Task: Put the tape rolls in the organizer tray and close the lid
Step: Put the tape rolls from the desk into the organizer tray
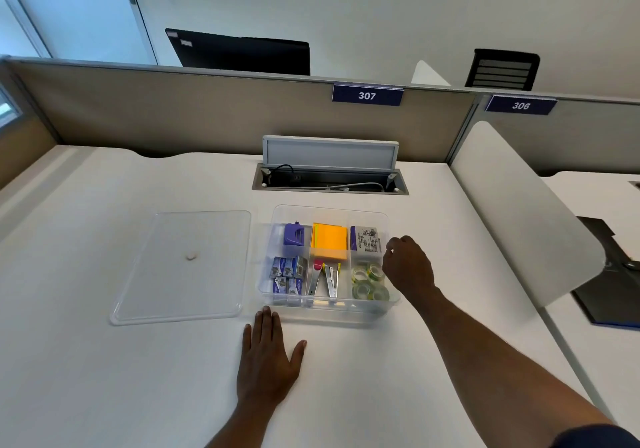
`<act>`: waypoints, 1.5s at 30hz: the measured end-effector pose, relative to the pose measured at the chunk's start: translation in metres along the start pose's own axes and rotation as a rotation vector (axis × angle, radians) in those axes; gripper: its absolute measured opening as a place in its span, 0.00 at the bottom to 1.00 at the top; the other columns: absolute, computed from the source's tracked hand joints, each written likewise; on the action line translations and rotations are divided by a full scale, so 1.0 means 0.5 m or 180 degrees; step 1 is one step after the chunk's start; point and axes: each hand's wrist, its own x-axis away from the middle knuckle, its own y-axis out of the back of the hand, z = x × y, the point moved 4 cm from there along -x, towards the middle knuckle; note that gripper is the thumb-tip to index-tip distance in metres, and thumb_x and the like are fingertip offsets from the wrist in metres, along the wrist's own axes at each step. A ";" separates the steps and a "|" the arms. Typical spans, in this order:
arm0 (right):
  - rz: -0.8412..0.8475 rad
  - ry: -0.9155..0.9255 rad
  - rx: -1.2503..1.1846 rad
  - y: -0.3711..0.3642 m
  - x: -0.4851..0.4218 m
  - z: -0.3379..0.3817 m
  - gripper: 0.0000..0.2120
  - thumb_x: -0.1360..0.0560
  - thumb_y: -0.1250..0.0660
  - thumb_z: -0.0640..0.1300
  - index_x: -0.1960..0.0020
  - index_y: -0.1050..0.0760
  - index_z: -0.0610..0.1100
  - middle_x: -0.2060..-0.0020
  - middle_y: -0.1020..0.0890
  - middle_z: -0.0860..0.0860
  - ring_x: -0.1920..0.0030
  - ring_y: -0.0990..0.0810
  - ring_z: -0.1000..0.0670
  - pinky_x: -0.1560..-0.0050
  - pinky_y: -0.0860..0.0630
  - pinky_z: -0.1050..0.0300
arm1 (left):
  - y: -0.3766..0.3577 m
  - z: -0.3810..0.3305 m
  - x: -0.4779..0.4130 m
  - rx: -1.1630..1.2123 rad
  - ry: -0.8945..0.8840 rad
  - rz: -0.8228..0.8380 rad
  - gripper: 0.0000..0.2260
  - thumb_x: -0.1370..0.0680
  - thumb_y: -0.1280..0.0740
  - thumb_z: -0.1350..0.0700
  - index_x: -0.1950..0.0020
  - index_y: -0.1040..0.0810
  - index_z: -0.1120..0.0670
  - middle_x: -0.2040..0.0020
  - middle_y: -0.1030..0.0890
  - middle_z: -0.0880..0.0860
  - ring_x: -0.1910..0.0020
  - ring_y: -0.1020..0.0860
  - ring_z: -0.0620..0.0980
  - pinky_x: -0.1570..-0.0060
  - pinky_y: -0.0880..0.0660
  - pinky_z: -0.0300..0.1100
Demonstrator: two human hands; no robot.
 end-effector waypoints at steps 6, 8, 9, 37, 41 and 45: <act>0.0027 0.0032 0.0076 -0.011 -0.007 0.008 0.08 0.25 0.38 0.39 0.52 0.23 0.37 0.55 0.20 0.39 0.54 0.21 0.37 0.58 0.24 0.51 | 0.001 -0.001 0.000 -0.0014 -0.0007 -0.0036 0.37 0.25 0.51 0.35 0.25 0.43 0.60 0.23 0.41 0.58 0.23 0.45 0.55 0.25 0.49 0.51; 0.0167 0.0211 0.0083 -0.024 -0.005 0.017 0.09 0.25 0.37 0.40 0.48 0.22 0.37 0.52 0.20 0.39 0.51 0.20 0.38 0.53 0.22 0.50 | 0.001 -0.001 0.000 -0.0009 -0.0001 -0.0030 0.37 0.24 0.50 0.35 0.24 0.44 0.59 0.23 0.42 0.58 0.23 0.46 0.54 0.25 0.51 0.51; 0.0244 0.0265 0.0076 -0.031 -0.004 0.019 0.11 0.25 0.37 0.39 0.46 0.22 0.37 0.51 0.20 0.39 0.50 0.21 0.38 0.51 0.22 0.50 | 0.001 0.000 0.000 -0.0007 0.0000 -0.0030 0.37 0.24 0.50 0.35 0.24 0.44 0.59 0.22 0.43 0.58 0.23 0.47 0.54 0.25 0.51 0.51; 0.1543 0.0846 0.0728 -0.112 0.012 0.052 0.13 0.23 0.38 0.38 0.40 0.23 0.39 0.41 0.19 0.41 0.40 0.20 0.41 0.33 0.26 0.45 | -0.004 0.002 0.000 -0.0043 0.0004 -0.0038 0.37 0.24 0.51 0.35 0.24 0.45 0.59 0.22 0.43 0.57 0.23 0.47 0.54 0.24 0.53 0.50; 0.1629 0.0873 0.0657 -0.116 0.009 0.051 0.11 0.23 0.38 0.38 0.44 0.21 0.38 0.44 0.17 0.42 0.43 0.19 0.42 0.33 0.26 0.47 | -0.006 0.002 -0.001 -0.0056 0.0000 -0.0046 0.37 0.24 0.50 0.35 0.24 0.45 0.59 0.22 0.43 0.57 0.23 0.47 0.54 0.24 0.52 0.50; 0.1735 0.0915 0.0437 -0.117 0.007 0.053 0.10 0.23 0.37 0.37 0.45 0.19 0.40 0.45 0.16 0.44 0.44 0.19 0.45 0.34 0.26 0.52 | -0.007 0.002 -0.002 -0.0051 0.0009 -0.0059 0.37 0.24 0.50 0.35 0.24 0.44 0.59 0.23 0.42 0.57 0.23 0.46 0.54 0.24 0.52 0.50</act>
